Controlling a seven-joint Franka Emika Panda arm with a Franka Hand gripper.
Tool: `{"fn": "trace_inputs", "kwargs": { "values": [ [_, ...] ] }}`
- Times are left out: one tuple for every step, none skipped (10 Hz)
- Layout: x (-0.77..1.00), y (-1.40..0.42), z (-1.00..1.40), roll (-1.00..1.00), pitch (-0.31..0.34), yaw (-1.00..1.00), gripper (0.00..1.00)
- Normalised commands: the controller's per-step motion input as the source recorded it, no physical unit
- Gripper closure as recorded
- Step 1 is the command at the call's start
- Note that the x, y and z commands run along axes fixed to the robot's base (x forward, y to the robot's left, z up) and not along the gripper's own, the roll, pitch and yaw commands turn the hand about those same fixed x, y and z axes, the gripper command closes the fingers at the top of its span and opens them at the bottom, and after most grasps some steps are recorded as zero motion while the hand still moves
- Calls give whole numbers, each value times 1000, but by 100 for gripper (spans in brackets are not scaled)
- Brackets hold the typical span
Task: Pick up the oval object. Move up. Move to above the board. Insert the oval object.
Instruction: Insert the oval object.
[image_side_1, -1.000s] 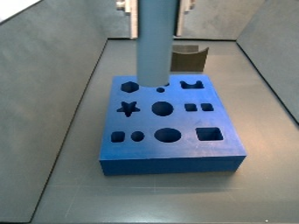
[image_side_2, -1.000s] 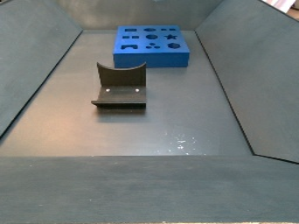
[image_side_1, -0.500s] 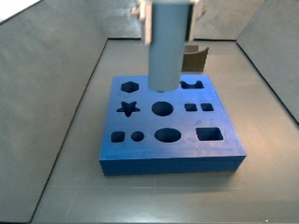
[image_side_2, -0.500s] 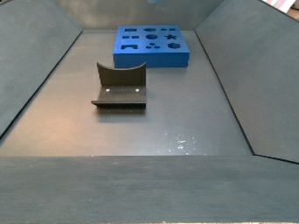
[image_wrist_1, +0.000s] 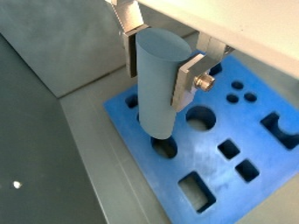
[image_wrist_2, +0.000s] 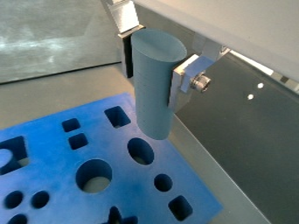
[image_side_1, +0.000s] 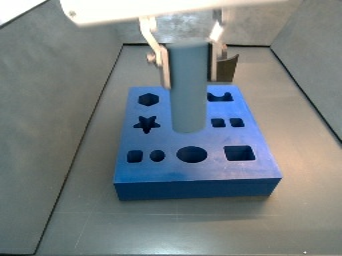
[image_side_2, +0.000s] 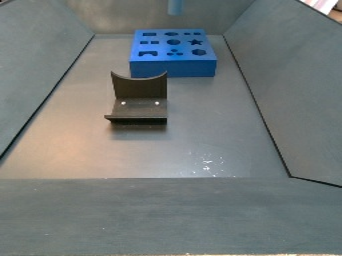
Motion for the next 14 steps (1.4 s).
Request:
{"fn": "trace_inputs", "kwargs": {
  "values": [
    [74,0,-6,0,-9,-134,100],
    [0,9,-14,-36,-73,0,100],
    [6,0,-234,14,-106,0,100],
    [254,0,-440,61,-209,0,100],
    [289,11,-546,40,-234,0,100],
    [251,0,-457,21,-201,0,100],
    [29,-46,-57,0,-63,-51,100],
    [-6,0,0,0,-27,0,100],
    [0,0,-34,1,0,0,100],
    [0,0,-351,163,-99,0,100],
    [0,0,-449,197,-163,0,100],
    [11,0,-214,116,-67,0,100],
    [0,0,-26,23,0,0,100],
    [-89,-23,-129,259,-86,166,100]
  ]
}}
